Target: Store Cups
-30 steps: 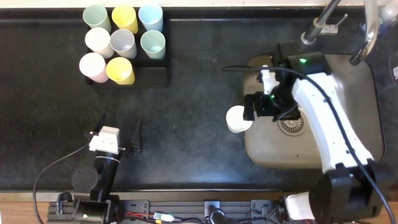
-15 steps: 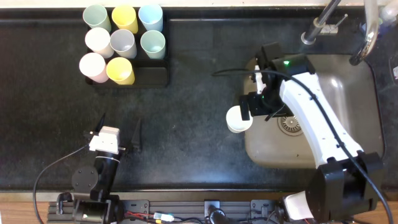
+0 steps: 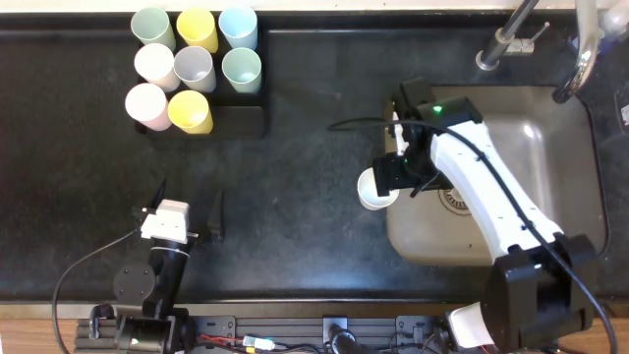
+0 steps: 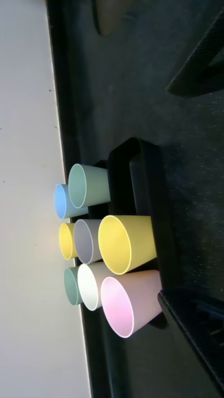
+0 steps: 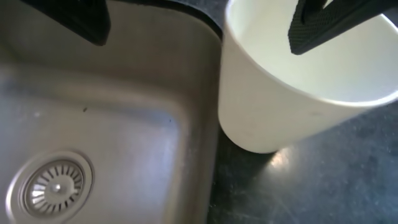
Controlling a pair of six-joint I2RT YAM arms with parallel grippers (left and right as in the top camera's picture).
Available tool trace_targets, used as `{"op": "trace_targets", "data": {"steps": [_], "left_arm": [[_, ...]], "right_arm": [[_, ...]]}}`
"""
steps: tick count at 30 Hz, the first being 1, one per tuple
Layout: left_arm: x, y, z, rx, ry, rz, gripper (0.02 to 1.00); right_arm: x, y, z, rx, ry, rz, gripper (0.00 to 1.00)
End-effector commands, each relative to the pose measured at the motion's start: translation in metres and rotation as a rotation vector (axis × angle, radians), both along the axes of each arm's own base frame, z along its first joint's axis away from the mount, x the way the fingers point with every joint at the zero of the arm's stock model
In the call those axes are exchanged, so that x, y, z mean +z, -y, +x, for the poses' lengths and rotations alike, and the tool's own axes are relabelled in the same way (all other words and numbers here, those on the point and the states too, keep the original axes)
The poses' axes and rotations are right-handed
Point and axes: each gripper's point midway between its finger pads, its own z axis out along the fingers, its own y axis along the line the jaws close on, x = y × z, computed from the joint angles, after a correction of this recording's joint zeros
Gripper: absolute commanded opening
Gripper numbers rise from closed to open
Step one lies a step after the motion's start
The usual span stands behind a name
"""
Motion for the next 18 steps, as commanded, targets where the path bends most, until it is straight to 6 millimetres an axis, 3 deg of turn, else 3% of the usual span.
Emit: {"op": "trace_targets", "data": {"steps": [1, 13, 18], "left_arm": [[0.0002, 0.0001, -0.0005, -0.004, 0.006, 0.011, 1.0], [0.0002, 0.0001, -0.0005, -0.004, 0.006, 0.011, 0.998], [0.0002, 0.0001, -0.0005, -0.004, 0.006, 0.011, 1.0]], "right_arm": [[-0.0076, -0.0032, -0.002, 0.005, -0.01, -0.012, 0.847], [-0.0135, -0.0034, -0.0024, 0.005, -0.011, -0.011, 0.579], [-0.0136, -0.007, -0.0004, 0.006, -0.004, 0.007, 0.382]]}}
